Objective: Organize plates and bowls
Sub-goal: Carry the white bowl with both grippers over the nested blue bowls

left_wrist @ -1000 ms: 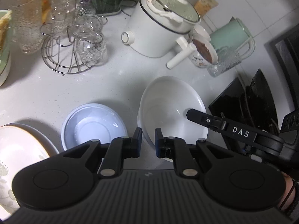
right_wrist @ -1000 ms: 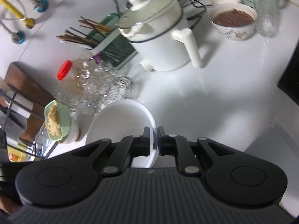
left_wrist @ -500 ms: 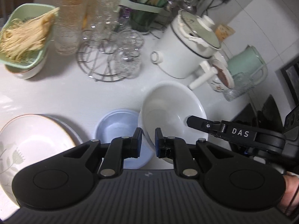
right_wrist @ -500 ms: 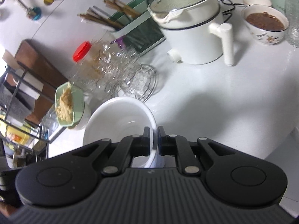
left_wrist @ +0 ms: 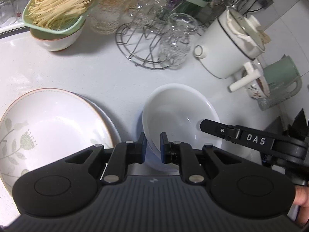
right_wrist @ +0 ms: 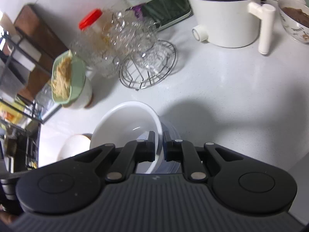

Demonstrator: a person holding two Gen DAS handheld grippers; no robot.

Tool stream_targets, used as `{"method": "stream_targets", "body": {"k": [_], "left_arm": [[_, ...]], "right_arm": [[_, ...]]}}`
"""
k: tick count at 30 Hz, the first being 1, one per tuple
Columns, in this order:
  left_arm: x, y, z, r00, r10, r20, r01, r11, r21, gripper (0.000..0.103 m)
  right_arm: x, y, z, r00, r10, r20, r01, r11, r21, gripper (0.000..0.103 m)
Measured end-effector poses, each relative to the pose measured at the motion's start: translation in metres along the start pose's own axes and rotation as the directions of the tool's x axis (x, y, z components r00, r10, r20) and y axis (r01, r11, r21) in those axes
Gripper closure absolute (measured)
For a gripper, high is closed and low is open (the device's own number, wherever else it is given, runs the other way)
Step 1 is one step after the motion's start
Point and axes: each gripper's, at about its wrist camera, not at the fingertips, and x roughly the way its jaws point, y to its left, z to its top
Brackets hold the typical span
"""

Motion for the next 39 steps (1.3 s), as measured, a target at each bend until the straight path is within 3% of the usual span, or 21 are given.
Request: {"method": "stream_targets", "body": {"k": [4, 8, 9, 11, 13, 15, 16, 23, 32, 37, 39], "left_arm": [[0.003, 0.007, 0.000, 1.000, 0.011, -0.013, -0.011, 1.000, -0.012, 0.088], [-0.001, 0.012, 0.007, 1.000, 0.025, -0.009, -0.025, 1.000, -0.008, 0.086], [-0.003, 0.012, 0.008, 1.000, 0.023, 0.002, -0.023, 1.000, 0.006, 0.083], [-0.007, 0.010, 0.010, 0.999, 0.030, 0.027, -0.030, 0.999, 0.020, 0.064], [-0.010, 0.009, 0.012, 0.998, 0.033, 0.044, -0.034, 0.999, 0.020, 0.057], [-0.011, 0.008, 0.013, 0.998, 0.033, 0.047, -0.034, 0.999, 0.020, 0.056], [-0.011, 0.008, 0.013, 0.998, 0.035, 0.050, -0.036, 0.999, 0.019, 0.057], [-0.014, 0.006, 0.016, 0.997, 0.027, 0.070, -0.029, 0.999, 0.031, 0.057], [0.001, 0.008, 0.014, 0.999, 0.031, 0.018, -0.032, 0.999, 0.025, 0.057], [0.014, 0.008, 0.013, 0.998, 0.042, -0.052, -0.040, 0.999, 0.030, 0.056], [0.020, 0.005, 0.011, 0.997, 0.040, -0.072, -0.036, 0.998, 0.047, 0.056]], "right_arm": [[0.012, 0.007, -0.005, 0.999, -0.046, -0.005, 0.046, 0.996, -0.081, 0.091], [0.011, 0.002, -0.001, 0.999, -0.052, -0.006, 0.051, 0.996, -0.074, 0.091], [0.010, 0.000, 0.001, 0.999, -0.053, 0.001, 0.053, 0.996, -0.073, 0.091], [0.006, -0.001, 0.007, 0.999, -0.046, 0.024, 0.048, 0.996, -0.080, 0.091], [0.005, -0.003, 0.013, 0.998, -0.044, 0.038, 0.047, 0.996, -0.080, 0.081], [0.008, -0.007, 0.017, 0.999, -0.037, 0.033, 0.039, 0.997, -0.062, 0.066], [0.011, -0.010, 0.019, 0.999, -0.024, 0.025, 0.025, 0.999, -0.048, 0.065], [0.035, -0.013, 0.013, 0.998, 0.006, -0.065, -0.008, 0.999, -0.043, 0.066], [0.069, -0.028, 0.001, 0.983, 0.006, -0.184, 0.001, 0.999, 0.037, 0.067], [0.073, -0.037, 0.001, 0.980, 0.030, -0.197, -0.007, 0.994, 0.113, 0.086], [0.070, -0.037, 0.002, 0.983, 0.002, -0.183, 0.016, 0.995, 0.095, 0.087]]}}
